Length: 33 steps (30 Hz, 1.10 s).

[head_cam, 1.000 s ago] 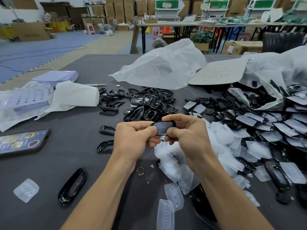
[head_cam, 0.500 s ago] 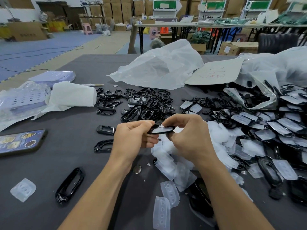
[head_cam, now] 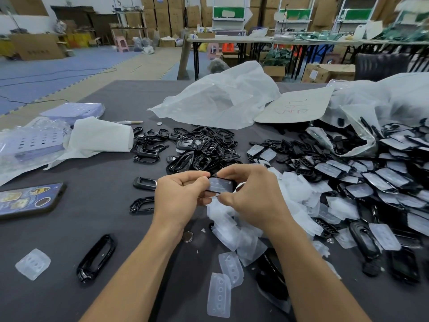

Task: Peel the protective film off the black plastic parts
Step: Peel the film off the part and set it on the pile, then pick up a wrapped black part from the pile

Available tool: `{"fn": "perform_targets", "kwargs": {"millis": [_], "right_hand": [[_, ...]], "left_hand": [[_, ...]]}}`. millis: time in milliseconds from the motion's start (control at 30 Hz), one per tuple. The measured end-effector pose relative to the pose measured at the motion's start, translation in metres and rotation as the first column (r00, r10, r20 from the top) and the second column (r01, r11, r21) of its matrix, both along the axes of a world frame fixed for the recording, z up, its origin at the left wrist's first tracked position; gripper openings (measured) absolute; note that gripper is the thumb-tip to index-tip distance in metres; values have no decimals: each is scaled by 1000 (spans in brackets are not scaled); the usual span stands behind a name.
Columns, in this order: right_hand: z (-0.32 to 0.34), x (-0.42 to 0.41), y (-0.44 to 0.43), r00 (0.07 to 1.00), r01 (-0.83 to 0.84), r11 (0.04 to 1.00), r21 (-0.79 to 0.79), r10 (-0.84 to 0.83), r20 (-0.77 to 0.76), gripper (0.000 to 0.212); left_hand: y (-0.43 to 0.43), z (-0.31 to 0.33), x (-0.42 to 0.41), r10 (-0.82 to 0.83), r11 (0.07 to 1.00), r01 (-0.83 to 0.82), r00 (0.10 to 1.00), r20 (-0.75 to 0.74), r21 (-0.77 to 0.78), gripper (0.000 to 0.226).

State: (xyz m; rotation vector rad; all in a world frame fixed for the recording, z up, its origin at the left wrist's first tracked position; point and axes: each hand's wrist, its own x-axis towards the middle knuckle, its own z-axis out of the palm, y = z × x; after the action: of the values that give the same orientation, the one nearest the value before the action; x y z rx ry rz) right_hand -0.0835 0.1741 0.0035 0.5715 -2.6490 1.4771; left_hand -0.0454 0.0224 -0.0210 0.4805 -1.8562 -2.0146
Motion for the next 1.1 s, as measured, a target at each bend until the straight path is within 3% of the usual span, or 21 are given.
{"fn": "perform_targets", "kwargs": {"millis": [100, 200, 267, 333, 400, 467, 567, 667, 767, 933, 1100], "right_hand": [[9, -10, 19, 998, 52, 999, 17, -52, 22, 43], [23, -28, 65, 981, 176, 974, 143, -186, 56, 47], [33, -42, 102, 931, 338, 897, 284, -362, 36, 50], [38, -52, 130, 848, 486, 759, 434, -530, -22, 61], [37, -55, 138, 808, 535, 669, 516, -584, -79, 67], [32, -58, 124, 832, 526, 683, 506, -537, -140, 59], [23, -64, 79, 909, 412, 787, 459, -386, -155, 43], [12, -73, 28, 966, 255, 865, 433, -246, -79, 42], [6, -84, -9, 989, 150, 887, 437, -135, -64, 37], [-1, -92, -39, 993, 119, 842, 526, -94, -75, 28], [3, -82, -38, 976, 210, 828, 519, -146, -162, 29]], "left_hand": [[2, -1, 1, -8, 999, 7, 1000, -21, -43, 19], [-1, -4, 0, 57, 968, -63, 998, -30, -242, 22], [-3, -3, 3, 121, 920, -127, 992, -39, -370, 18], [-2, -1, 6, 170, 850, -167, 985, -40, -501, 17], [-2, 0, 7, 220, 757, -184, 975, -22, -627, 22], [-4, 0, 6, 277, 647, -178, 961, 12, -741, 33], [-9, -3, 4, 260, 556, -99, 964, 60, -825, 41], [-10, -7, 3, 147, 524, 21, 982, 115, -851, 33], [-8, -11, 1, 71, 433, 107, 986, 153, -895, 20], [-12, -13, -1, 102, 426, 35, 991, 86, -904, 9], [-12, -2, 5, 199, 633, -69, 977, 76, -771, 7]]}}
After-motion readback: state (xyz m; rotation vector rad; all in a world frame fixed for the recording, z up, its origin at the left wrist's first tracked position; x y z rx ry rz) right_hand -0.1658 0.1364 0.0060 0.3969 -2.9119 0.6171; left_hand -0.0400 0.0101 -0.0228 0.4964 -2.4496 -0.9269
